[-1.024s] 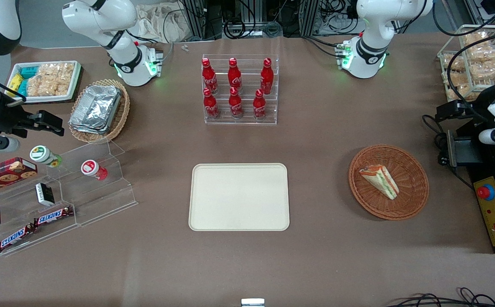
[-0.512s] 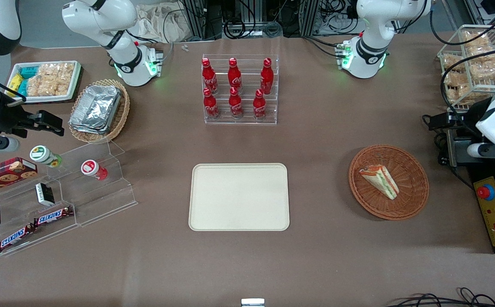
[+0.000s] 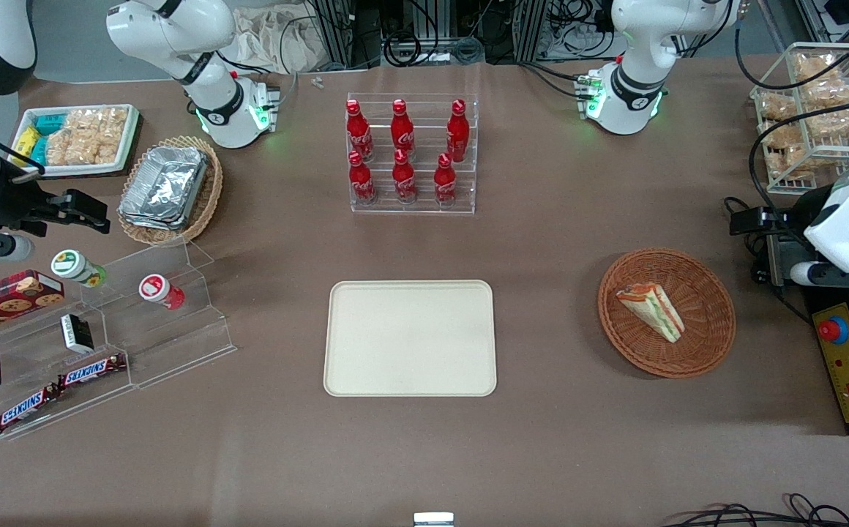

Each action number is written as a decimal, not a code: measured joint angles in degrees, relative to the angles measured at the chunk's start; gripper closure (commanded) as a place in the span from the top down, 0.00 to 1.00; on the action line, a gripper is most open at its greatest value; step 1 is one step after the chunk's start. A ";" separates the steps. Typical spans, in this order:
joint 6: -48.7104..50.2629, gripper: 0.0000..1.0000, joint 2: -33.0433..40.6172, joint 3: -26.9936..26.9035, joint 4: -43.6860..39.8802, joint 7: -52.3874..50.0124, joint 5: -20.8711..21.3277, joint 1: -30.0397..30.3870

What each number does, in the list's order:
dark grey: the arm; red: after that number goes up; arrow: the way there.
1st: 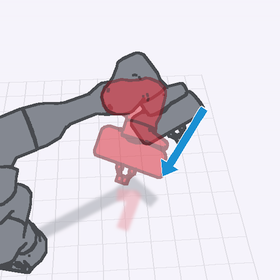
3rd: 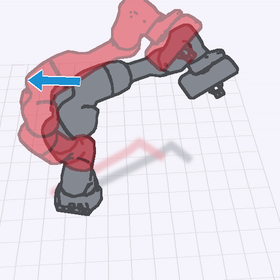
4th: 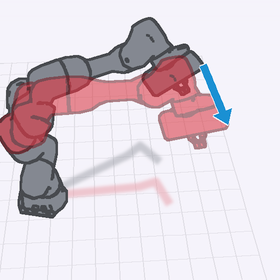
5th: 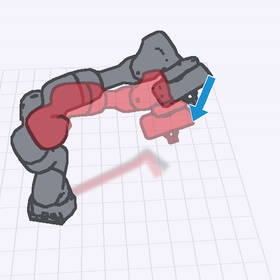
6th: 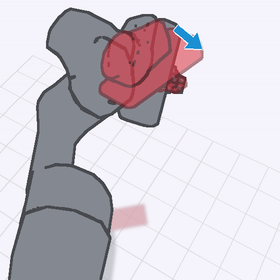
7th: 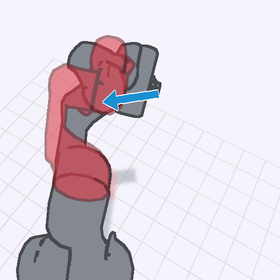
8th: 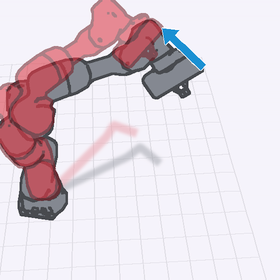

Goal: Place sandwich from basket to tray
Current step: 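Move the left gripper over the wicker basket above the sandwich, then lower the left gripper and close it on the wrapped sandwich, then lift the sandwich and carry it toward the cream tray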

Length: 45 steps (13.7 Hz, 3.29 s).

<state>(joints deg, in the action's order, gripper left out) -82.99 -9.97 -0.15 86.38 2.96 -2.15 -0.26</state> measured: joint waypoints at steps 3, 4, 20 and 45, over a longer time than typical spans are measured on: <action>1.16 1.00 -1.15 0.39 -0.07 -0.36 -0.24 -0.08; 1.16 1.00 -1.49 0.56 -0.15 -0.55 -0.24 -0.13; -42.93 0.99 -7.82 1.20 23.45 -44.85 -0.57 -0.23; -11.19 0.00 -4.31 5.79 2.33 -50.11 -0.59 -1.93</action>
<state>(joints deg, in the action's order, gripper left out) -94.18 -14.28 5.64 88.70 -47.15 -2.73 -2.18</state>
